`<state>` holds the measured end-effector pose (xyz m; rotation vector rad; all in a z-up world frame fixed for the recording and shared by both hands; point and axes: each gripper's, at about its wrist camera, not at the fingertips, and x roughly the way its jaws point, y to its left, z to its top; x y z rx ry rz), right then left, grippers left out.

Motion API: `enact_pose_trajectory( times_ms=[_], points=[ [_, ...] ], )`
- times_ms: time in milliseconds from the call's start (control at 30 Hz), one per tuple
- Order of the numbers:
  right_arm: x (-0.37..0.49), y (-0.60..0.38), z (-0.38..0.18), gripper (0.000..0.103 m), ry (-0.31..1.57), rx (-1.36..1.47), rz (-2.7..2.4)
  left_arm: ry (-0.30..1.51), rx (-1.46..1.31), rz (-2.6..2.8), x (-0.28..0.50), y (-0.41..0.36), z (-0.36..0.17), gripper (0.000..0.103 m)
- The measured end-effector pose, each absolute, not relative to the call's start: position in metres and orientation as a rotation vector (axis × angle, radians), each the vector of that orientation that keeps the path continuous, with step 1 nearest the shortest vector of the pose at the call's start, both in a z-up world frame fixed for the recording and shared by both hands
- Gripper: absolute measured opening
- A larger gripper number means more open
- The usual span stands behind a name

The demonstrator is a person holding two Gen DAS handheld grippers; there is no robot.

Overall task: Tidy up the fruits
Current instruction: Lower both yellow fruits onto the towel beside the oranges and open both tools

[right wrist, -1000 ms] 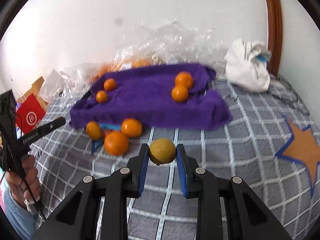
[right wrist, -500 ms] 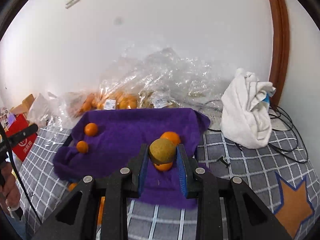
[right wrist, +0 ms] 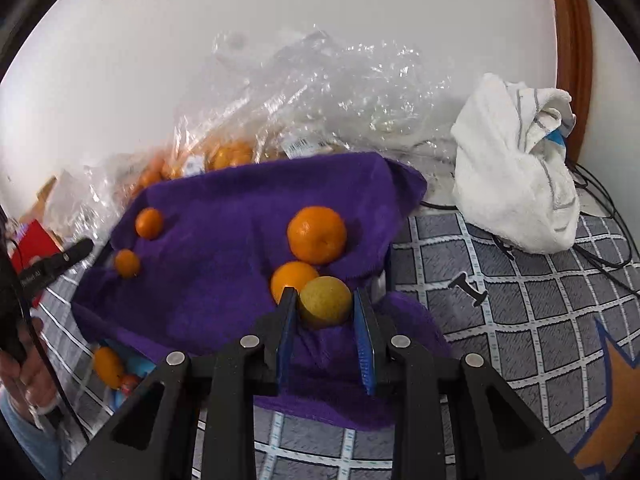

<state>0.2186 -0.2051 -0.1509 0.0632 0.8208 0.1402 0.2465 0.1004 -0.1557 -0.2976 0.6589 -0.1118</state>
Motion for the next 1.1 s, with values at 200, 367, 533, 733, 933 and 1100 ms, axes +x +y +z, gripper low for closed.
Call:
enact_pose_trajectory(
  times_ms=[200, 367, 533, 733, 933, 1100],
  points=[
    [0.221, -0.204, -0.156, 0.028, 0.852, 0.066, 0.155, 0.698, -0.27, -0.093, 0.251, 0.1, -0.162, 0.025],
    [0.22, -0.202, -0.157, 0.028, 0.857, 0.055, 0.156, 0.732, -0.226, -0.099, 0.25, 0.089, -0.164, 0.025],
    [0.22, -0.196, -0.159, 0.028, 0.868, 0.036, 0.174, 0.772, -0.182, -0.112, 0.25, 0.079, -0.167, 0.025],
    [0.22, -0.191, -0.158, 0.035, 0.863, 0.018, 0.169, 0.797, -0.152, -0.101, 0.253, 0.074, -0.171, 0.025],
    [0.215, -0.195, -0.151, 0.045, 0.827, 0.036, 0.164, 0.831, -0.142, -0.096, 0.257, 0.072, -0.18, 0.025],
    [0.216, -0.198, -0.149, 0.045, 0.826, 0.059, 0.156, 0.832, -0.117, -0.089, 0.255, 0.069, -0.18, 0.025]
  ],
)
